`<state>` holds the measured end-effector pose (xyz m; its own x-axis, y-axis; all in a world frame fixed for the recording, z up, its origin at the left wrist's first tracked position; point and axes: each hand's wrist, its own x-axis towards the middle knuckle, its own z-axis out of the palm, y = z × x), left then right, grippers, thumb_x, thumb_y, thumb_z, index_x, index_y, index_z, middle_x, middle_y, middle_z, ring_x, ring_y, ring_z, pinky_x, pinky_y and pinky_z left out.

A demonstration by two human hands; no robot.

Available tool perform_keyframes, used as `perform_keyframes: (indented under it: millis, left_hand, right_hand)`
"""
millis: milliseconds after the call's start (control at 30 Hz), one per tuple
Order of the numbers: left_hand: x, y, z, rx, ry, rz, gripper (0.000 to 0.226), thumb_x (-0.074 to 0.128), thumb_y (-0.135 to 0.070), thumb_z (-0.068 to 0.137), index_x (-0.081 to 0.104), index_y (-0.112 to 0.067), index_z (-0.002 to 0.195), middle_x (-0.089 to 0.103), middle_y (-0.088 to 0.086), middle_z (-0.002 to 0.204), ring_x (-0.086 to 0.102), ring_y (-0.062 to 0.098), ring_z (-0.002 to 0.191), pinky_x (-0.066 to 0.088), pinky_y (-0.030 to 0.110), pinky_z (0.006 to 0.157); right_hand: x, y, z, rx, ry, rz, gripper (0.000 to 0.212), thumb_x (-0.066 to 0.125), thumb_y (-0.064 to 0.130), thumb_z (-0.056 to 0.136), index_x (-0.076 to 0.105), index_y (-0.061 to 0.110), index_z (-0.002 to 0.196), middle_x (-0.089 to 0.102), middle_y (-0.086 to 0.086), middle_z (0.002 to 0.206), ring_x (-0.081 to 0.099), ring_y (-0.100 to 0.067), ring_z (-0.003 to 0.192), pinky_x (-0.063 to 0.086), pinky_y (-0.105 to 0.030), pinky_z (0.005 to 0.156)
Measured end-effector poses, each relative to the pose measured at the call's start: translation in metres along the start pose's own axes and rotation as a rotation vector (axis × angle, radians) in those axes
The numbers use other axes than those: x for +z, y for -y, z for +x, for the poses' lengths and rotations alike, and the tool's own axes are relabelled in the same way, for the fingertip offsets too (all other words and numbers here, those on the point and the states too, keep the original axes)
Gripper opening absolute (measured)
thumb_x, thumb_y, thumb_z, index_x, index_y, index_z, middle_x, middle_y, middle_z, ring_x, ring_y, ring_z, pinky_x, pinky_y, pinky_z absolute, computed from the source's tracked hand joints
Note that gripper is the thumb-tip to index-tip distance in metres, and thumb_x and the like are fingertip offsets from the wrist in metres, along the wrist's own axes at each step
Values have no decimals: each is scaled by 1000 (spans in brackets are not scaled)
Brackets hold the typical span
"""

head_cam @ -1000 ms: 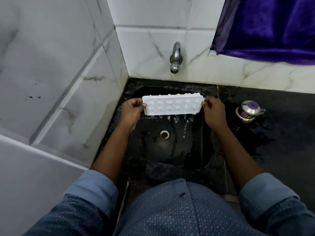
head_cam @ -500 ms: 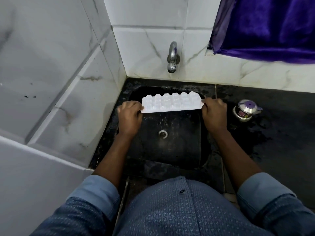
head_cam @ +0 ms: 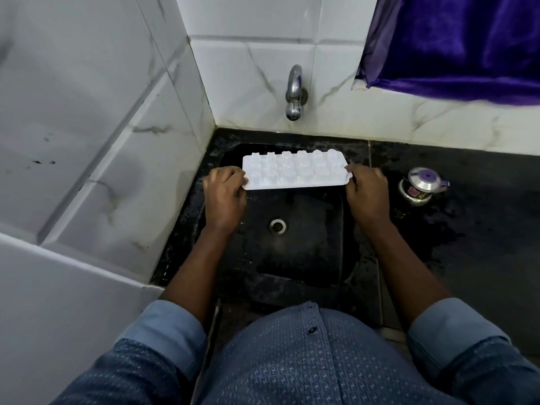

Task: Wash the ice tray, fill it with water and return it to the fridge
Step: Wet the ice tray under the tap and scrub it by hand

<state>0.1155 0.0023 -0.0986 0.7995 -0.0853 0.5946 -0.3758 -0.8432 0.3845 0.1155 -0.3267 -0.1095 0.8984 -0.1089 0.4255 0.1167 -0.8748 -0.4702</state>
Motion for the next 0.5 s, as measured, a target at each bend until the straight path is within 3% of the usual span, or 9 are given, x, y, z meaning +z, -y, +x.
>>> perform_keyframes:
  millis: [133,233,333,500]
  left_hand:
    - [-5,0,0,15,-25,-57,19,67,11,77,66,-6,86,74,10,115,68,36,102,51,47,84]
    - [-6,1,-1,-12,0,-61,22,70,15,74,69,-2,88,76,13,115,72,35,102,55,45,85]
    - [-6,-1,1,-13,-3,-76,19,70,15,77,68,0,88,75,16,118,70,33,108,56,39,87]
    - [-3,9,2,-58,60,-11,16,69,6,79,68,-7,89,72,12,130,69,34,113,54,46,91]
  right_hand:
    - [-6,2,-8,-64,-118,101,24,61,-2,93,73,8,111,74,-10,109,61,-32,98,40,-32,85]
    - [-5,0,-10,-90,-92,44,25,65,-4,88,76,9,107,75,-11,100,63,-36,92,43,-39,79]
    - [-3,1,-7,-87,-103,-29,27,66,0,88,78,16,106,74,-8,91,62,-35,89,37,-40,74]
    - [1,0,-4,-75,-59,-76,26,64,11,95,79,22,112,73,0,90,62,-32,93,36,-41,85]
